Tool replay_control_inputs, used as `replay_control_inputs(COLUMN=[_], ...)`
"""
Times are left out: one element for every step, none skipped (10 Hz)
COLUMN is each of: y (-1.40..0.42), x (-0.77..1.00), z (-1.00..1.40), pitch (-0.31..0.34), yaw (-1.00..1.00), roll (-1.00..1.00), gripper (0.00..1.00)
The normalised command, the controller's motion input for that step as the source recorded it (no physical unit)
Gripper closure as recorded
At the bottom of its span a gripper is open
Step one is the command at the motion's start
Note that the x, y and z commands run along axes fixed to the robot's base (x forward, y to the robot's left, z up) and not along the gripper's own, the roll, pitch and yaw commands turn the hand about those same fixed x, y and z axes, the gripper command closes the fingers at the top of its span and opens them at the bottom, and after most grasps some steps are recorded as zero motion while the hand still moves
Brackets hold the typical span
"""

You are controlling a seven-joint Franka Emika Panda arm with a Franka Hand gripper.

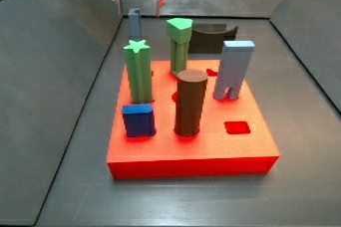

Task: Pick up the arch object. Move up. Rotate the arch object. Move to above the board. Insert the arch object.
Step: Pick up the arch object.

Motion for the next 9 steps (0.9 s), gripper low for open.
replay_control_inputs(y=[-0.02, -0.06, -0.09, -0.16, -0.06, 0.00, 0.00, 0.00, 0.00], x=[-0.03, -0.02, -0.09, -0.03, 0.00, -0.02, 0.00, 0.00, 0.00], z=[-0.45, -0.46, -0.45, -0.36, -0.25, -0.05, 0.00, 0.00, 0.00], pitch=[0.000, 0.000, 0.000, 0.000, -0.007, -0.066, 0.000, 0.000, 0.000], yaw=[0.00, 0.00, 0.00, -0.03, 0.00, 0.00, 0.00, 0.00, 0.00], roll=[-0.11, -0.12, -0.09, -0.10, -0.20, -0.09, 0.00, 0.00, 0.00], gripper=[0.00, 0.00, 0.00, 0.00, 0.00, 0.00, 0.00, 1.00, 1.00])
